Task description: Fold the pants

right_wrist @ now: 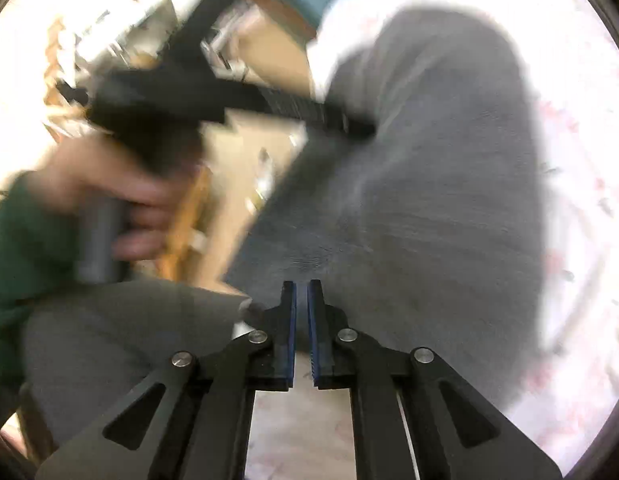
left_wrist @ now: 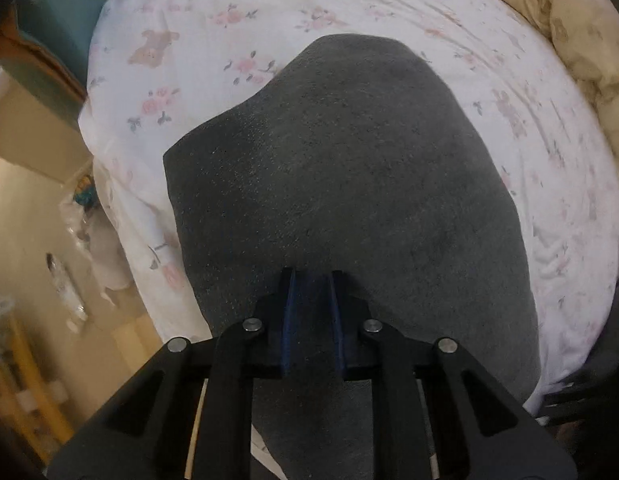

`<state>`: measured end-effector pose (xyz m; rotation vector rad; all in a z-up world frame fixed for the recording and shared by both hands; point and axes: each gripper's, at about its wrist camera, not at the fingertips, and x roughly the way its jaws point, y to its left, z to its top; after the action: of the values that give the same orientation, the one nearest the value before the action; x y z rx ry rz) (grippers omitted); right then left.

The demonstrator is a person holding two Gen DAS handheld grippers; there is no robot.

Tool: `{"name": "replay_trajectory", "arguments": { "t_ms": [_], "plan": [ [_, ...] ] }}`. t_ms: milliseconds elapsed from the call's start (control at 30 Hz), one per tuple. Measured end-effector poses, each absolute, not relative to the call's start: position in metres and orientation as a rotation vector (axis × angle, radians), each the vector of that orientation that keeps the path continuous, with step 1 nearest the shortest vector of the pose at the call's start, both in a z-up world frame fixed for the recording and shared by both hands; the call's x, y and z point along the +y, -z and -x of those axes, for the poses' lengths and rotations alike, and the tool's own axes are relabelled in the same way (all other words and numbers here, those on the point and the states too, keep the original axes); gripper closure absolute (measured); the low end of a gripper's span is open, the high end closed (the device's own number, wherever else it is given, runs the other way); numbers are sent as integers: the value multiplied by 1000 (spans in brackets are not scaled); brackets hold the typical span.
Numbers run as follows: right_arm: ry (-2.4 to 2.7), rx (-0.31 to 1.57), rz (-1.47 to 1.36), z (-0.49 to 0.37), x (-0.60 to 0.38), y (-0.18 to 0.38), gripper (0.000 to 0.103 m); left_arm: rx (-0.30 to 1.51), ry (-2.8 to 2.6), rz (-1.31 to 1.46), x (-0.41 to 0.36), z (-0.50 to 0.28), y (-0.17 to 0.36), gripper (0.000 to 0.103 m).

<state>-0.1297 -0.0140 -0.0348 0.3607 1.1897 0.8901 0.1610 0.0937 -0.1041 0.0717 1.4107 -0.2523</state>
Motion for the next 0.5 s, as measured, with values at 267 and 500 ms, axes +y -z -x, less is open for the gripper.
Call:
{"name": "replay_trajectory", "arguments": {
  "t_ms": [267,500],
  "plan": [
    [-555,1176,-718,131,-121,66,2,1432,241,-56,97,-162,101,89],
    [-662,1328,-918,141,-81,131,8,1416,243,-77,98,-160,101,87]
  ]
}}
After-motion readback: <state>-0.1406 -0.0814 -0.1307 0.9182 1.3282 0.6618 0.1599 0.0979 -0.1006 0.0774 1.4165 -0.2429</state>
